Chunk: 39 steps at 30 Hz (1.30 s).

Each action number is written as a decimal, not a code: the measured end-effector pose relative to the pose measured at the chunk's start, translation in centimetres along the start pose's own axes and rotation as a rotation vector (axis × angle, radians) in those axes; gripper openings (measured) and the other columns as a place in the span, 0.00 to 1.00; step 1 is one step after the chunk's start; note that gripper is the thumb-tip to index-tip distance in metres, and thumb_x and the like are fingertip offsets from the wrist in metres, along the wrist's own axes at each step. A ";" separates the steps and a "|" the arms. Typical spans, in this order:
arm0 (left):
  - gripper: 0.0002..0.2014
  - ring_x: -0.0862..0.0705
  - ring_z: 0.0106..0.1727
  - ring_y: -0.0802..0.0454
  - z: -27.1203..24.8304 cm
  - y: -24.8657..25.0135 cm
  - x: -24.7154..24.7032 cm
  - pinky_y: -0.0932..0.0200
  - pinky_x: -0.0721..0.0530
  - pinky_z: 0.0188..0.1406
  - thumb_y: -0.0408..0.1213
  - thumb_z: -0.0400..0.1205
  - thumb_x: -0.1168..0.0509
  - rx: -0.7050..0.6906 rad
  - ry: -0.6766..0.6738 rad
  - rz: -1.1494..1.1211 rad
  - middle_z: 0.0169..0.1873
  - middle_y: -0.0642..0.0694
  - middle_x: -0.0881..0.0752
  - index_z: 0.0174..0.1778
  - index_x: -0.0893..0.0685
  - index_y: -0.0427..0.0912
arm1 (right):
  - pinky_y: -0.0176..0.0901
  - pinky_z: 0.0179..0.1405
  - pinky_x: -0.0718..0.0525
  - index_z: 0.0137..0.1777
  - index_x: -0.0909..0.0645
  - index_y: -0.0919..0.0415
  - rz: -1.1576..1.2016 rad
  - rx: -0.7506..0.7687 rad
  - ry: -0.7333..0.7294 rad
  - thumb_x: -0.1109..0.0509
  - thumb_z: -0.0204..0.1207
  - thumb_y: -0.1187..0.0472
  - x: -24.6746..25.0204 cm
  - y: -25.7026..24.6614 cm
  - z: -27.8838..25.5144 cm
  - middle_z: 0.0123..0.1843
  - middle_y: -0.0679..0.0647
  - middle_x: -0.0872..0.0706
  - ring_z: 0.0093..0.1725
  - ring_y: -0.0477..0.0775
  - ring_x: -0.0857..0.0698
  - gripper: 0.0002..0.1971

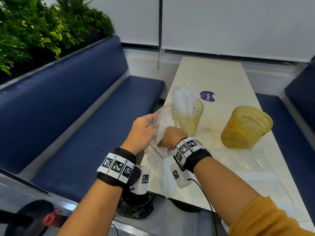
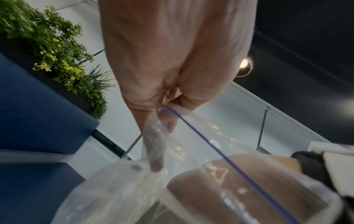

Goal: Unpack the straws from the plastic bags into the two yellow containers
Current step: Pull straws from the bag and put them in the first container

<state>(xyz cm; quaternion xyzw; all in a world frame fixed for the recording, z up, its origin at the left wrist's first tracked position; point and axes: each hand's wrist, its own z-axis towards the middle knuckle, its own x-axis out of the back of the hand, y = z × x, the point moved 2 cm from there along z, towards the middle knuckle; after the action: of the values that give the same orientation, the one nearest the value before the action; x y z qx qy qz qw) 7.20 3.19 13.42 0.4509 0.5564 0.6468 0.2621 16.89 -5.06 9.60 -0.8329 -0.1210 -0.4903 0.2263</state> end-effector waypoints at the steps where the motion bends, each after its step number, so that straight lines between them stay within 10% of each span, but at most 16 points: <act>1: 0.24 0.14 0.64 0.51 0.0 0.0 0.0 0.46 0.08 0.56 0.21 0.85 0.48 0.006 -0.002 0.007 0.66 0.54 0.17 0.70 0.16 0.44 | 0.39 0.35 0.20 0.38 0.26 0.55 0.013 -0.001 -0.009 0.24 0.73 0.49 -0.1 0.0 0.1 0.48 0.54 0.08 0.45 0.56 0.10 0.15; 5: 0.24 0.16 0.68 0.47 0.2 -0.5 0.2 0.44 0.10 0.60 0.23 0.86 0.46 0.019 0.013 0.021 0.72 0.49 0.20 0.76 0.19 0.40 | 0.38 0.29 0.23 0.38 0.24 0.56 0.039 0.010 -0.040 0.29 0.76 0.51 0.0 0.1 0.0 0.35 0.51 0.11 0.37 0.52 0.12 0.11; 9: 0.20 0.15 0.51 0.63 0.5 -1.0 0.5 0.58 0.13 0.52 0.27 0.87 0.41 -0.072 0.056 0.083 0.50 0.62 0.15 0.61 0.12 0.55 | 0.39 0.27 0.25 0.41 0.22 0.60 -0.023 0.051 -0.052 0.35 0.81 0.57 0.4 0.1 0.0 0.28 0.50 0.17 0.29 0.48 0.19 0.09; 11: 0.20 0.19 0.44 0.63 0.4 -1.3 0.8 0.63 0.18 0.48 0.29 0.87 0.39 -0.125 0.087 0.145 0.44 0.63 0.16 0.51 0.16 0.65 | 0.41 0.31 0.23 0.38 0.24 0.59 -0.036 0.084 -0.034 0.38 0.83 0.58 0.9 0.0 0.0 0.26 0.51 0.16 0.29 0.49 0.18 0.11; 14: 0.13 0.17 0.54 0.54 0.4 -1.7 0.8 0.52 0.16 0.59 0.33 0.82 0.31 -0.106 0.085 0.206 0.55 0.54 0.14 0.58 0.16 0.55 | 0.45 0.47 0.17 0.36 0.27 0.58 -0.043 0.150 0.010 0.39 0.86 0.53 2.4 -0.3 -0.5 0.26 0.50 0.16 0.35 0.51 0.16 0.17; 21: 0.45 0.20 0.69 0.57 0.5 -2.7 -0.1 0.53 0.19 0.68 0.61 0.63 0.17 -0.043 -0.004 0.305 0.71 0.57 0.20 0.75 0.24 0.52 | 0.50 0.48 0.17 0.51 0.18 0.65 0.049 0.408 0.196 0.39 0.88 0.51 7.4 -1.9 -3.9 0.41 0.54 0.15 0.42 0.56 0.15 0.17; 26: 0.14 0.14 0.39 0.59 0.6 -1.7 -1.4 0.62 0.19 0.35 0.50 0.73 0.19 -0.080 0.120 0.153 0.38 0.55 0.12 0.42 0.17 0.51 | 0.50 0.52 0.16 0.57 0.18 0.62 0.112 0.515 0.268 0.38 0.87 0.48 7.8 -3.0 -4.1 0.48 0.55 0.14 0.48 0.57 0.14 0.17; 30: 0.17 0.25 0.25 0.53 0.9 -2.3 -1.9 0.57 0.28 0.26 0.36 0.81 0.28 -0.061 0.243 0.051 0.24 0.46 0.19 0.26 0.22 0.43 | 0.46 0.43 0.18 0.54 0.15 0.62 0.175 0.524 0.357 0.34 0.84 0.44 7.5 -3.1 -3.5 0.43 0.53 0.15 0.44 0.55 0.15 0.19; 34: 0.19 0.23 0.26 0.47 1.2 -3.1 -2.1 0.50 0.24 0.28 0.42 0.81 0.29 -0.057 0.287 0.014 0.28 0.32 0.16 0.30 0.19 0.32 | 0.45 0.47 0.15 0.58 0.16 0.54 0.310 0.560 0.466 0.26 0.73 0.37 8.7 -3.4 -3.5 0.47 0.46 0.13 0.47 0.49 0.14 0.24; 39: 0.18 0.22 0.26 0.43 0.9 -2.9 -2.7 0.49 0.23 0.27 0.47 0.80 0.29 -0.115 0.268 0.048 0.25 0.39 0.19 0.31 0.18 0.36 | 0.43 0.57 0.18 0.68 0.18 0.57 0.519 0.693 0.665 0.33 0.83 0.43 12.3 -5.2 -3.9 0.58 0.49 0.12 0.54 0.48 0.14 0.22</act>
<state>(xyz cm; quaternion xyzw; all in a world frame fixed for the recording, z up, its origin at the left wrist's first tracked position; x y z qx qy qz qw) 8.76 2.09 9.84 0.3579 0.5377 0.7380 0.1952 17.75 -2.75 23.30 -0.5119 0.0123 -0.5867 0.6273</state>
